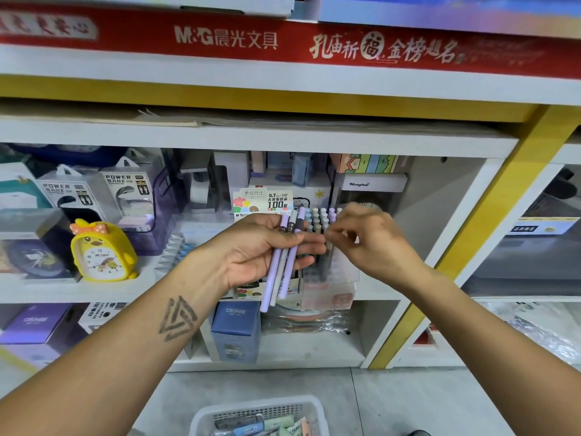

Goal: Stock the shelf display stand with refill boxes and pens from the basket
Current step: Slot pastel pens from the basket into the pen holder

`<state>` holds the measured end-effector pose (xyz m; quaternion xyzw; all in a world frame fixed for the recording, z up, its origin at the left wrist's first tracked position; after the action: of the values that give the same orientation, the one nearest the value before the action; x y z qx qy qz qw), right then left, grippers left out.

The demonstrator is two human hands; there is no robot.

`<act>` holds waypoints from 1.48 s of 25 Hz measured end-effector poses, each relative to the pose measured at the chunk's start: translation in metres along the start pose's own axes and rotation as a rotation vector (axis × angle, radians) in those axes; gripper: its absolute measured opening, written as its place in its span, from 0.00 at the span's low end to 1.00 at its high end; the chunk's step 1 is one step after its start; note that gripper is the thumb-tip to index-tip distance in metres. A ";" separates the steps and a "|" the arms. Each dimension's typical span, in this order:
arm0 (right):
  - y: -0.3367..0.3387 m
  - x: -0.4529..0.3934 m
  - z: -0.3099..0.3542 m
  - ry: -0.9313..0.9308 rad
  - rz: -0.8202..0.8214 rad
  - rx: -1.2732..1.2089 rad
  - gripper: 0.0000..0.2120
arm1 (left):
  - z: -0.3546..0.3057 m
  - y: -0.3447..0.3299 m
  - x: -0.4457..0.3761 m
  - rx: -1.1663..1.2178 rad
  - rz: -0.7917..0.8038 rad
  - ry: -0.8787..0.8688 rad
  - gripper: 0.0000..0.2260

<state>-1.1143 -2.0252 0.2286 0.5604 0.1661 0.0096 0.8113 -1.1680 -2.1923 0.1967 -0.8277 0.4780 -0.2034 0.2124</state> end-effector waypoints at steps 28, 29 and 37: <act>-0.012 -0.010 0.008 -0.012 0.014 -0.066 0.07 | -0.010 0.021 0.018 -0.119 -0.170 0.032 0.08; -0.013 -0.010 0.008 -0.013 0.022 -0.080 0.07 | -0.010 0.021 0.018 -0.113 -0.170 0.031 0.08; -0.014 -0.012 0.003 -0.005 0.045 0.150 0.07 | -0.007 0.015 0.015 -0.104 -0.083 0.015 0.15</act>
<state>-1.1276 -2.0361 0.2196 0.6233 0.1514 0.0139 0.7670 -1.1751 -2.2134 0.1968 -0.8551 0.4548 -0.1930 0.1570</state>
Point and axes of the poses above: each hand's wrist, its own x-axis away from the middle knuckle, its own y-axis out of the back of the hand, z = x × y, the point moved 5 cm from there along -x, towards the middle knuckle, and after that the axes turned 14 degrees about z, right-handed, at the moved point
